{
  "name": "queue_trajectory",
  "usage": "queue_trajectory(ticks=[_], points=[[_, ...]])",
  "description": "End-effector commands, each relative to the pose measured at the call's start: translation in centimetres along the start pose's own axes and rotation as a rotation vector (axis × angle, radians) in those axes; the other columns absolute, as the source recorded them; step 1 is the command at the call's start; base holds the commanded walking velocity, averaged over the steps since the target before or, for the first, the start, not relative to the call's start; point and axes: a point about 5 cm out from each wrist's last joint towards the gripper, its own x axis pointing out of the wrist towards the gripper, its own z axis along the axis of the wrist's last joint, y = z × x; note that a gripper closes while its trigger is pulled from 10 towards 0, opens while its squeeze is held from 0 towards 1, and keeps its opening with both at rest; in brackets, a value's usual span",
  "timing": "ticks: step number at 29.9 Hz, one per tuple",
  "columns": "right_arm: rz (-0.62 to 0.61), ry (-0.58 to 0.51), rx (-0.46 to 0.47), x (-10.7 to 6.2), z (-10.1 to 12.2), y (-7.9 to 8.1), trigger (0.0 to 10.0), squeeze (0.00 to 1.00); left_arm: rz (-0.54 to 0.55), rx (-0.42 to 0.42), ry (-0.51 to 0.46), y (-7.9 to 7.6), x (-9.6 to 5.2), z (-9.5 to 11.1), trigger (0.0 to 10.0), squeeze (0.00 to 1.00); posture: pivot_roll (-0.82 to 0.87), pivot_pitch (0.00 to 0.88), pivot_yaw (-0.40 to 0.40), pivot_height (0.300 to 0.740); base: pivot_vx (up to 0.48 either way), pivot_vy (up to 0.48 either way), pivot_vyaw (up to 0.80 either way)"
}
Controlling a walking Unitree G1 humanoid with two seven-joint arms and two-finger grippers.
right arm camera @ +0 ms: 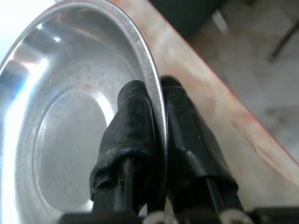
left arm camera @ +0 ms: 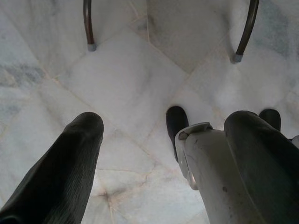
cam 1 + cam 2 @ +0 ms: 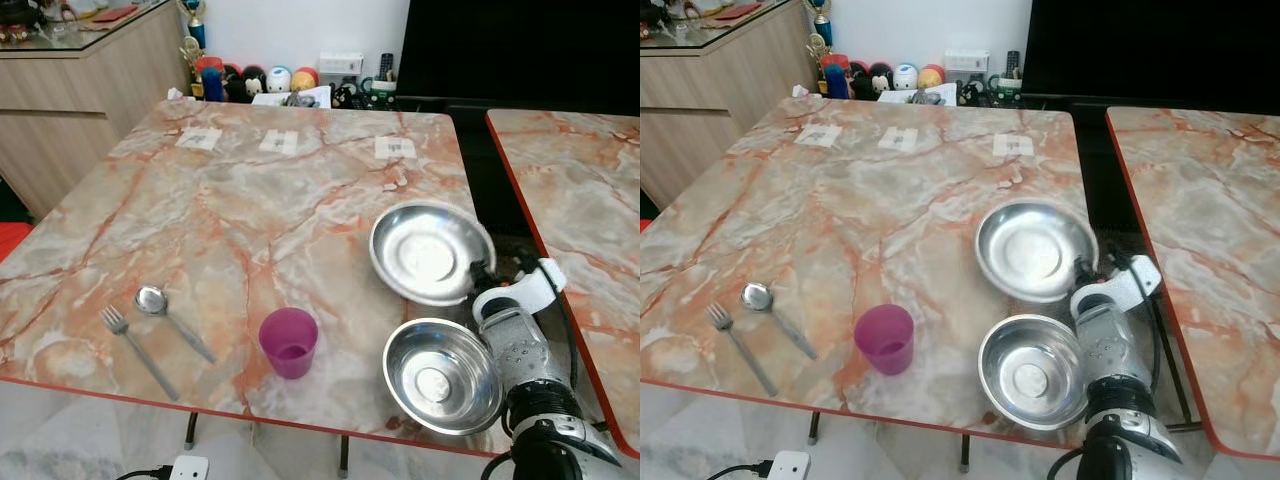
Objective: Setting the table
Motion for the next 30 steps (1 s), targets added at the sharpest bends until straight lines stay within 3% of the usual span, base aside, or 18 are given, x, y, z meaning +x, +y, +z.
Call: queue_trajectory(ticks=[1, 4, 9, 12, 13, 14, 15, 22, 27, 30], points=[[0.036, -0.087, 0.073, -0.2, 0.9, 0.3, 0.0, 0.0, 0.007, 0.02, 0.04, 0.1, -0.2, -1.0, 10.0, 0.0, 0.06, 0.092, 0.009, 0.74, 0.0, 0.0, 0.0], [0.041, -0.134, 0.149, -0.6, 1.0, 0.1, 0.0, 0.0, 0.016, 0.027, 0.039, 0.2, -0.2, -1.1, 10.0, 0.0, 0.06, 0.092, 0.008, 0.74, 0.0, 0.0, 0.0], [0.06, -0.197, 0.181, -1.3, 1.0, 0.1, 0.0, 0.0, 0.039, 0.037, 0.037, 0.6, -0.4, -1.2, 10.0, 0.0, 0.06, 0.092, 0.006, 0.74, 0.0, 0.0, 0.0], [0.073, -0.274, 0.09, -2.8, 1.8, 0.3, 0.4, 0.0, 0.056, 0.037, 0.026, 1.0, -0.5, -1.4, 10.0, 0.0, 0.05, 0.089, -0.002, 0.74, 0.0, 0.0, 0.0], [0.093, -0.318, 0.058, -3.6, 2.6, 0.4, 8.0, 0.0, 0.067, 0.031, 0.022, 1.2, -0.6, -1.5, 10.0, 0.0, 0.05, 0.088, -0.004, 0.74, 0.0, 0.0, 0.0], [0.099, -0.331, 0.052, -3.8, 2.9, 0.4, 8.0, 0.0, 0.07, 0.03, 0.022, 1.2, -0.6, -1.5, 10.0, 0.0, 0.05, 0.088, -0.004, 0.74, 0.0, 0.0, 0.0], [0.111, -0.353, 0.044, -4.2, 3.5, 0.4, 10.0, 0.0, 0.074, 0.028, 0.021, 1.3, -0.6, -1.6, 10.0, 0.0, 0.05, 0.088, -0.004, 0.74, 0.0, 0.0, 0.0], [0.188, -0.405, -0.029, -5.7, 6.3, 1.1, 10.0, 0.0, 0.091, 0.026, 0.027, 1.6, -0.9, -2.1, 10.0, 0.0, 0.02, 0.085, -0.009, 0.74, 0.0, 0.0, 0.0], [0.251, -0.376, -0.029, -5.9, 6.0, 2.8, 10.0, 0.0, 0.098, 0.022, 0.026, 1.6, -1.0, -2.4, 10.0, 0.0, 0.02, 0.079, -0.019, 0.74, 0.0, 0.0, 0.0], [0.245, -0.347, -0.031, -6.3, 5.2, 2.9, 10.0, 0.0, 0.102, 0.016, 0.023, 1.6, -1.0, -2.6, 10.0, 0.0, 0.02, 0.079, -0.019, 0.74, 0.0, 0.0, 0.0]])
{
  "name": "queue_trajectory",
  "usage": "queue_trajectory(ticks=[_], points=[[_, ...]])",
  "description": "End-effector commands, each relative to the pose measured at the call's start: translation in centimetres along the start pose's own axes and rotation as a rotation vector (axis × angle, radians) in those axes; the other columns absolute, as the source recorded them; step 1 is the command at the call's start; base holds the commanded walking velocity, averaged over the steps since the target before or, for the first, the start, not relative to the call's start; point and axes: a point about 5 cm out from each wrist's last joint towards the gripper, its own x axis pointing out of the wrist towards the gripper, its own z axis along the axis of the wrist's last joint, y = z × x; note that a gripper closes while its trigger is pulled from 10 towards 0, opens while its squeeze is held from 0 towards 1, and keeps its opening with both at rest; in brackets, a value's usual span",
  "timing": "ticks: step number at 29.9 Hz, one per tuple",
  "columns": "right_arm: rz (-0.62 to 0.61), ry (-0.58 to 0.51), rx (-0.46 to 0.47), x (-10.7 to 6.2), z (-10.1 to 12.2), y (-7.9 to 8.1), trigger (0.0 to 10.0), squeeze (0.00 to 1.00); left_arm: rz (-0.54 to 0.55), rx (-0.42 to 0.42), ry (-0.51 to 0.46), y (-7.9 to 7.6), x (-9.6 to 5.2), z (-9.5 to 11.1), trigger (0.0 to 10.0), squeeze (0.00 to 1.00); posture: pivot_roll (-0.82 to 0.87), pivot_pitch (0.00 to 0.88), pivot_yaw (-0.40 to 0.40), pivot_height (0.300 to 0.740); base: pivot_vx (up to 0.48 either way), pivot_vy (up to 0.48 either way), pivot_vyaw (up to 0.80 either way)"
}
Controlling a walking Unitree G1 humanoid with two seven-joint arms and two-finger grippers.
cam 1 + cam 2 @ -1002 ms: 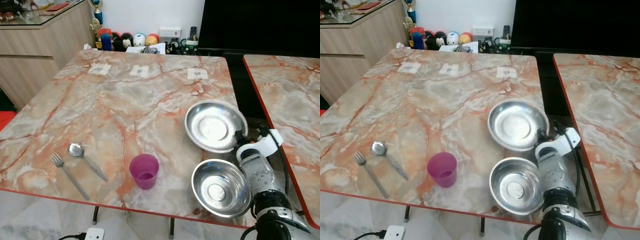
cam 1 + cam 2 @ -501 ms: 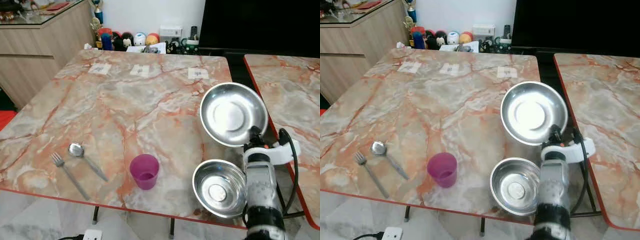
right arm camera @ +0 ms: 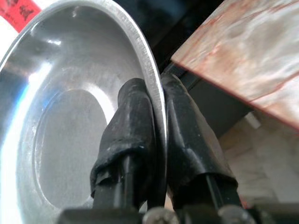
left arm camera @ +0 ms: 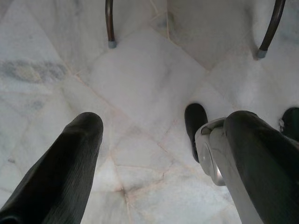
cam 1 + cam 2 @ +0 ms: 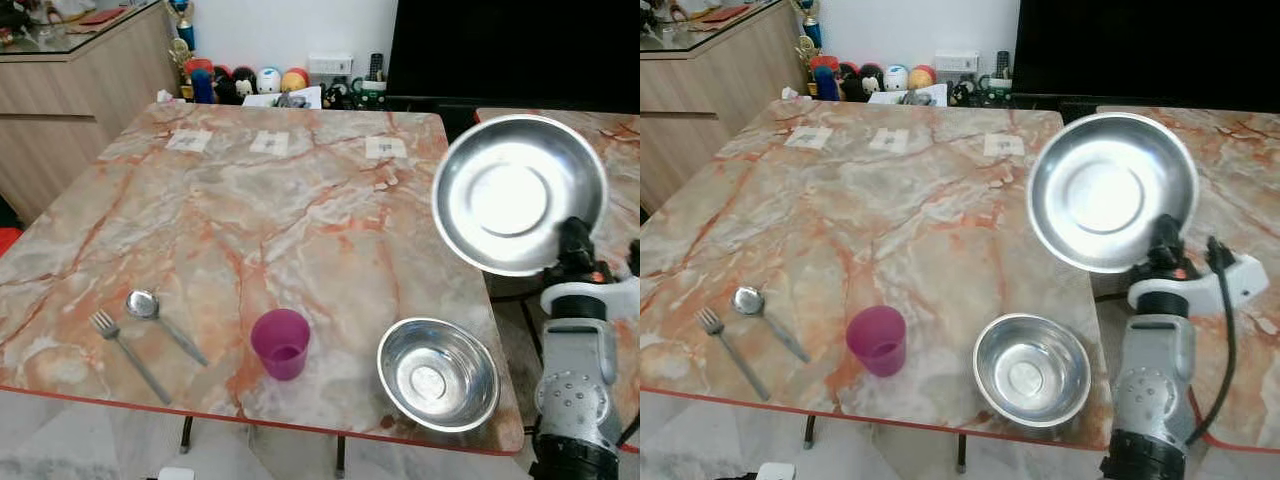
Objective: Setting the table
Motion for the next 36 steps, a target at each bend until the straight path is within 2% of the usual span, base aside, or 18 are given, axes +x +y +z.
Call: queue_trajectory(ticks=[1, 6, 10, 13, 18, 20, 23, 28, 36], points=[[0.002, 0.032, -0.005, -1.1, -0.5, 0.5, 10.0, 0.0, 0.017, -0.003, 0.02, 0.3, -0.4, -1.1, 10.0, 0.0, 0.02, 0.078, -0.025, 0.74, 0.0, 0.0, 0.0], [-0.01, 0.051, -0.05, -2.5, -0.5, 0.5, 10.0, 0.0, 0.038, -0.024, 0.025, 0.8, -0.6, -1.7, 10.0, 0.0, 0.01, 0.078, -0.023, 0.74, 0.0, 0.0, 0.0], [-0.015, 0.034, -0.098, -3.0, -0.1, 0.7, 10.0, 0.0, 0.067, -0.016, 0.043, 1.5, -0.8, -2.1, 10.0, 0.0, 0.0, 0.076, -0.022, 0.74, 0.0, 0.0, 0.0], [-0.002, 0.052, -0.099, -3.2, -0.4, 1.2, 10.0, 0.0, 0.093, -0.019, 0.033, 2.2, -0.8, -1.9, 10.0, 0.0, -0.01, 0.067, -0.026, 0.74, 0.0, 0.0, 0.0], [0.001, 0.076, -0.116, -3.2, -0.7, 1.3, 10.0, 0.0, 0.161, -0.093, 0.032, 3.6, -1.1, -2.3, 10.0, 0.0, -0.01, 0.059, -0.036, 0.74, 0.0, 0.0, 0.0], [-0.001, 0.075, -0.115, -3.0, -0.6, 1.4, 10.0, 0.0, 0.192, -0.141, 0.051, 4.1, -1.5, -3.1, 10.0, 0.0, -0.01, 0.05, -0.05, 0.74, 0.0, 0.0, 0.0], [-0.004, 0.065, -0.115, -2.8, -0.3, 1.4, 10.0, 0.0, 0.199, -0.151, 0.068, 4.1, -1.8, -3.8, 10.0, 0.0, -0.02, 0.04, -0.059, 0.74, 0.0, 0.0, 0.0], [-0.019, 0.07, -0.117, -2.6, -0.5, 1.3, 10.0, 0.0, 0.187, -0.156, 0.089, 3.2, -1.9, -4.5, 10.0, 0.0, -0.02, 0.013, -0.07, 0.74, 0.0, 0.0, 0.0], [0.011, 0.074, -0.139, -2.0, -0.7, 1.8, 10.0, 0.0, 0.156, -0.17, 0.047, 2.0, -1.2, -3.0, 10.0, 0.0, -0.03, 0.0, -0.088, 0.74, 0.0, 0.0, 0.0]])
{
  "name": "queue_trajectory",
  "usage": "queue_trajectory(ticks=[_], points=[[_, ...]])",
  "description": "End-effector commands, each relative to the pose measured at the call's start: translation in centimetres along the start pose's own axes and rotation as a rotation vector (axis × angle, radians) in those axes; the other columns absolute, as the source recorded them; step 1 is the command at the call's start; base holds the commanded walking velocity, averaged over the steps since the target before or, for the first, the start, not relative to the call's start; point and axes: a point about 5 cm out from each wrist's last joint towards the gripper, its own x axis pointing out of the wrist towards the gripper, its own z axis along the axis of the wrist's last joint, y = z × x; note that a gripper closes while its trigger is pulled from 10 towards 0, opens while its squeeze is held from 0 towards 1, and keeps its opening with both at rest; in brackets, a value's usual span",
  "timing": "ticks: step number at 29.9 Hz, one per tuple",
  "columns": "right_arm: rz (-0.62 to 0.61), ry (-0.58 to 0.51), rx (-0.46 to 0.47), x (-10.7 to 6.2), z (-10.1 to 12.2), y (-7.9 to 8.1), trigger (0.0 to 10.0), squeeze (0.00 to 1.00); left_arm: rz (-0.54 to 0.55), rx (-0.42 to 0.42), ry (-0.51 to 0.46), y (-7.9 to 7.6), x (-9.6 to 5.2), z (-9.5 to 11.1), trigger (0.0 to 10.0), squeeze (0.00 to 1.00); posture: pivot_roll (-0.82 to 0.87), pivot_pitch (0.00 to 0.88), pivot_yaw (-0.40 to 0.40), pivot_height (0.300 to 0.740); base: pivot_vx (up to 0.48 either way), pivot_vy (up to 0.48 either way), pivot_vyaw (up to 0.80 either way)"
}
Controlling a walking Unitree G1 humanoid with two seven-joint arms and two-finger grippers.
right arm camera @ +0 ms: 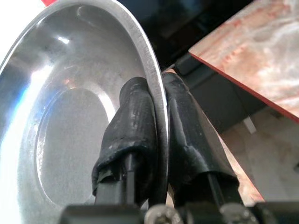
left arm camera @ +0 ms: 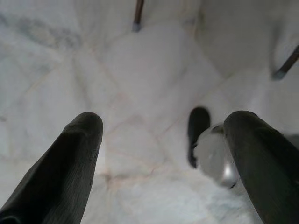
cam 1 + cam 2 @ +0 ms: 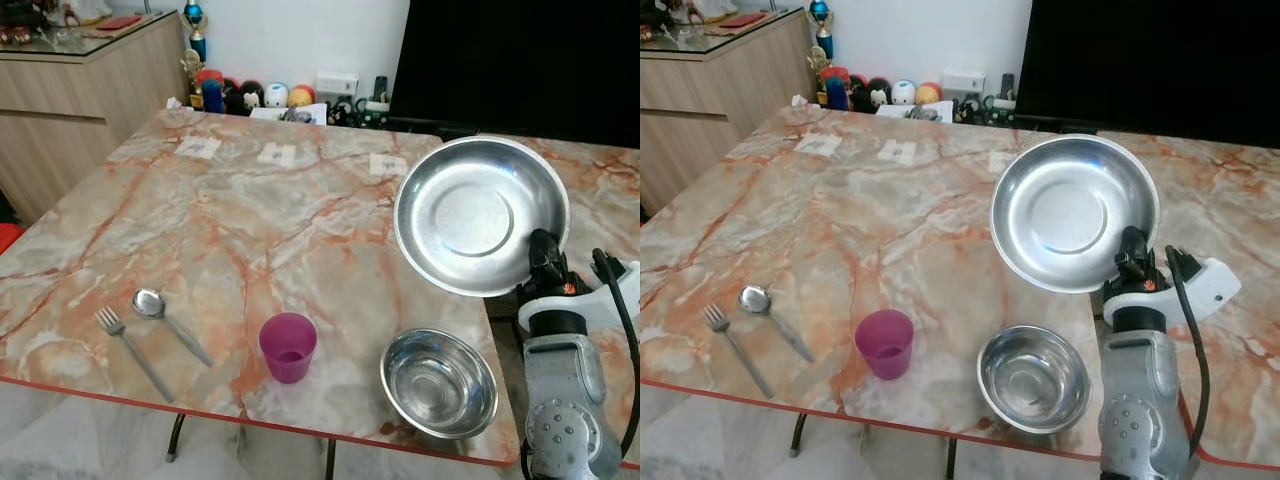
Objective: Setting the table
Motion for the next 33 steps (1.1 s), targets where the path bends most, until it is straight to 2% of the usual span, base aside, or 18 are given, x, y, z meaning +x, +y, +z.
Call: queue_trajectory(ticks=[1, 6, 9, 21, 33], points=[[0.013, -0.008, -0.014, 0.2, 0.1, 0.2, 10.0, 0.0, 0.003, -0.004, 0.01, 0.0, -0.1, -0.3, 10.0, 0.0, -0.03, 0.0, -0.088, 0.74, 0.0, 0.0, 0.0], [-0.005, -0.01, -0.021, 0.4, 0.2, -0.2, 10.0, 0.0, -0.006, 0.007, 0.001, -0.3, 0.1, 0.1, 10.0, 0.0, -0.04, 0.0, -0.085, 0.74, 0.0, 0.0, 0.0], [-0.026, -0.002, -0.016, 0.3, 0.0, -0.3, 10.0, 0.0, -0.005, 0.019, 0.002, -0.3, 0.0, 0.1, 10.0, 0.0, -0.04, 0.0, -0.079, 0.74, 0.0, -0.416, 0.0], [-0.045, 0.006, -0.005, -0.1, -0.7, -0.2, 10.0, 0.0, -0.001, 0.037, -0.007, 0.2, 0.0, 0.2, 10.0, 0.0, -0.03, 0.0, -0.062, 0.74, 0.0, -0.411, -0.71], [-0.067, -0.01, -0.012, 0.0, -0.9, -0.3, 10.0, 0.0, -0.015, 0.06, -0.019, 0.2, 0.2, 0.6, 10.0, 0.0, -0.02, 0.033, -0.048, 0.74, 0.0, -0.407, 0.0]])
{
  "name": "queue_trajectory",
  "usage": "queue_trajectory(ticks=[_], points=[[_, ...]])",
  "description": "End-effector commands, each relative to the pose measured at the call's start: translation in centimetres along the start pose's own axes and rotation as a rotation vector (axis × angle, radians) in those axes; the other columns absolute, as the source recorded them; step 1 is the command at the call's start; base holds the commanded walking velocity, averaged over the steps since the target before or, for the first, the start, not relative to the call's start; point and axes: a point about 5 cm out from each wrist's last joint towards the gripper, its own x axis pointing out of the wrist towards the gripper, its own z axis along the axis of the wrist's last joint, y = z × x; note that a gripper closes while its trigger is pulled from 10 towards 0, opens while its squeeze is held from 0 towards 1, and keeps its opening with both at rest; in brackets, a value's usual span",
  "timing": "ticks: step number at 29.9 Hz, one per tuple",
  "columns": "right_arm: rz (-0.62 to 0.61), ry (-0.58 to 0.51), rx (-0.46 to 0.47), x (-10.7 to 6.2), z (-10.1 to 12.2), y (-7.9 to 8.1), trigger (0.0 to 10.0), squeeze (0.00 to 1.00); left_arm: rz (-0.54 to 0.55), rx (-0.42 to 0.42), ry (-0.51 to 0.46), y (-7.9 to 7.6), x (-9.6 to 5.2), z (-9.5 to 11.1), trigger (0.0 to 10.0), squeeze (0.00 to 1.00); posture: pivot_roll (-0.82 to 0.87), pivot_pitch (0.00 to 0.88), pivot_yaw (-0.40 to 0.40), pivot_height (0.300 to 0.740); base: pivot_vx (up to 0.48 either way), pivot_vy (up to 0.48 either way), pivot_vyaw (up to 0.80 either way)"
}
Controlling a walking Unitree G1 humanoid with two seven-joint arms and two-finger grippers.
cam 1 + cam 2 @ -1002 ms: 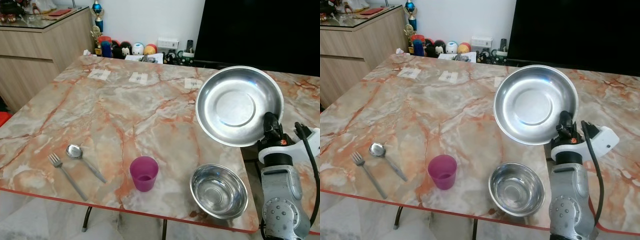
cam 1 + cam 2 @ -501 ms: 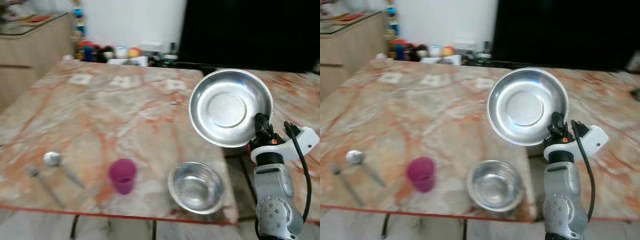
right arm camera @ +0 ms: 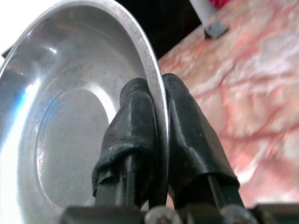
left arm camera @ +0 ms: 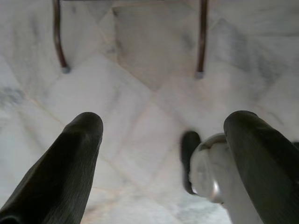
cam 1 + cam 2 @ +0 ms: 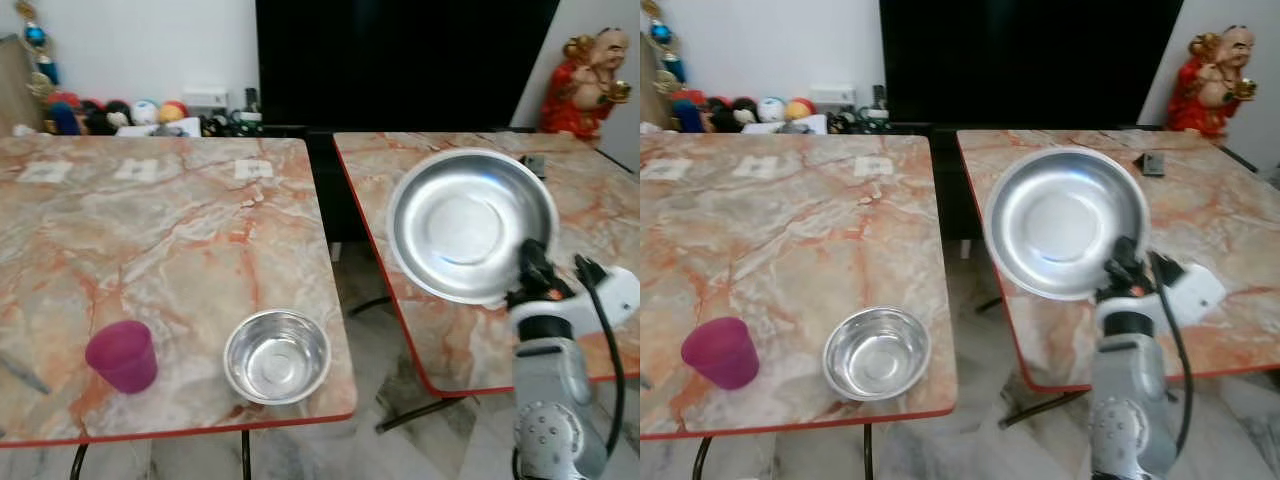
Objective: Setting the table
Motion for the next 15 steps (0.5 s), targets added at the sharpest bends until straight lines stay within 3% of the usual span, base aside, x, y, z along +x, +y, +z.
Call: queue_trajectory(ticks=[1, 9, 15], points=[[0.022, -0.009, 0.009, 0.16, -0.07, 0.88, 10.0, 0.0, 0.006, 0.009, 0.012, 0.59, -0.03, -0.18, 10.0, 0.0, -0.02, 0.037, -0.045, 0.74, 0.0, -0.398, 0.0], [0.001, -0.01, -0.037, -0.01, -0.19, 0.55, 10.0, 0.0, -0.007, 0.031, 0.021, 0.72, -0.13, -0.49, 10.0, 0.0, -0.02, 0.057, -0.03, 0.74, 0.0, -0.395, 0.0], [-0.012, -0.011, -0.039, -0.16, -0.34, 0.44, 10.0, 0.0, -0.011, 0.043, 0.02, 0.89, -0.17, -0.54, 10.0, 0.0, -0.02, 0.073, -0.022, 0.74, 0.0, -0.389, 0.7]])
